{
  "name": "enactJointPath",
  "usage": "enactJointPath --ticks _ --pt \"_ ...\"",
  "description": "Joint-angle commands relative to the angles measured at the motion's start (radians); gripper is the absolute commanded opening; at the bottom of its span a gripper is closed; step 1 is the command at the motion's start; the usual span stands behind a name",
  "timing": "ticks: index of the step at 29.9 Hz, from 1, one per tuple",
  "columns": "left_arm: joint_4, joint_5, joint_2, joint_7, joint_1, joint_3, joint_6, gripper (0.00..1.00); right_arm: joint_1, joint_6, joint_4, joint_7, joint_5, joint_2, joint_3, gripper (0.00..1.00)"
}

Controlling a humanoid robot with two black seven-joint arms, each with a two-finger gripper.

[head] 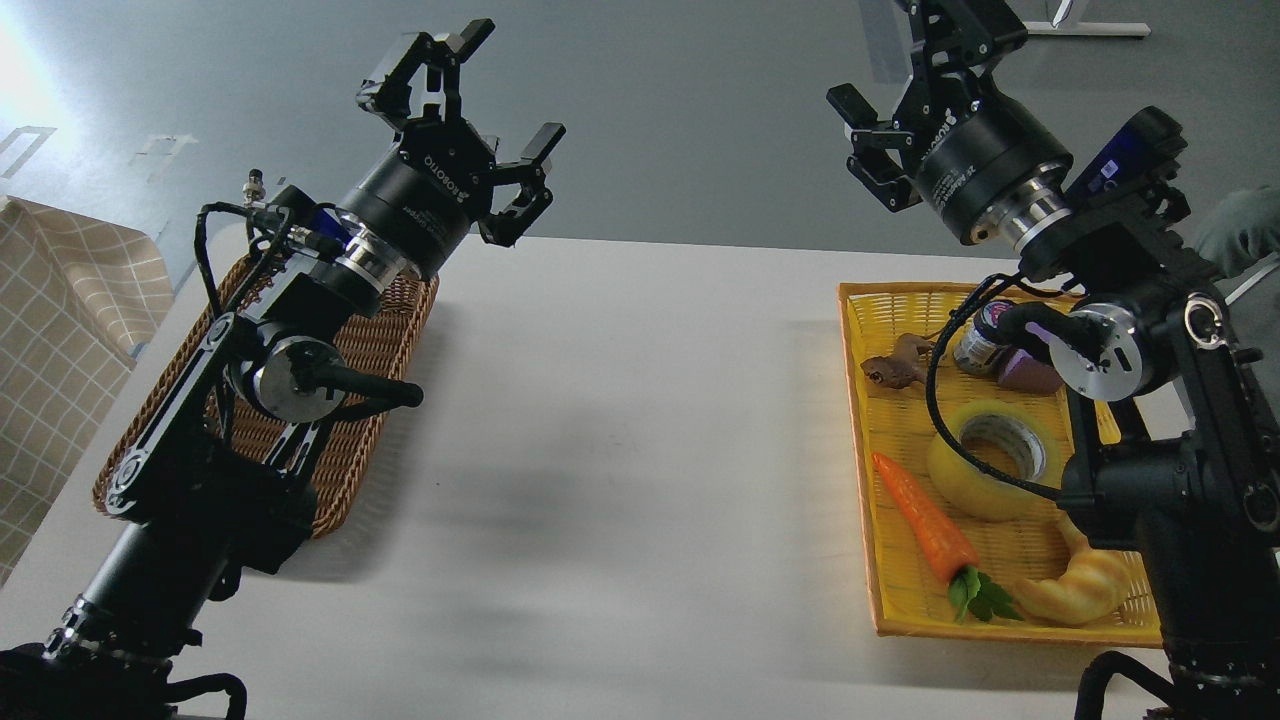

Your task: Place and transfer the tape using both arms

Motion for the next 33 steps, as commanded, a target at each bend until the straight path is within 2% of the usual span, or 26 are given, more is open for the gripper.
enactJointPath --ticks 1,10,16,23,27,33 --pt "0.0 0.0 0.005 0.0 0.007 0.001 0.001 0.98 0.003 0.003 -0.004 0.0 0.0 0.0 0.001 1.0" --pt "0.004 -0.002 0.01 -0.006 0.002 -0.01 -0.001 0.98 0.001 0.007 -0.001 0.0 0.0 0.0 0.0 1.0" --pt "0.007 -0.002 0.008 -0.01 0.007 -0.011 -0.002 0.98 -0.003 0.057 0.008 0.005 0.0 0.0 0.003 1.0" --pt "0.007 -0.002 0.008 -0.012 0.007 -0.007 -0.007 0.98 -0.028 0.116 -0.002 0.031 0.031 0.0 0.014 1.0" --pt "0.007 -0.002 0.013 -0.012 0.01 -0.008 -0.008 0.98 -0.052 0.141 -0.004 0.077 0.058 0.0 0.017 1.0" --pt "0.011 -0.002 0.015 -0.012 0.011 -0.008 -0.01 0.98 -0.054 0.17 -0.004 0.086 0.068 0.0 0.018 1.0"
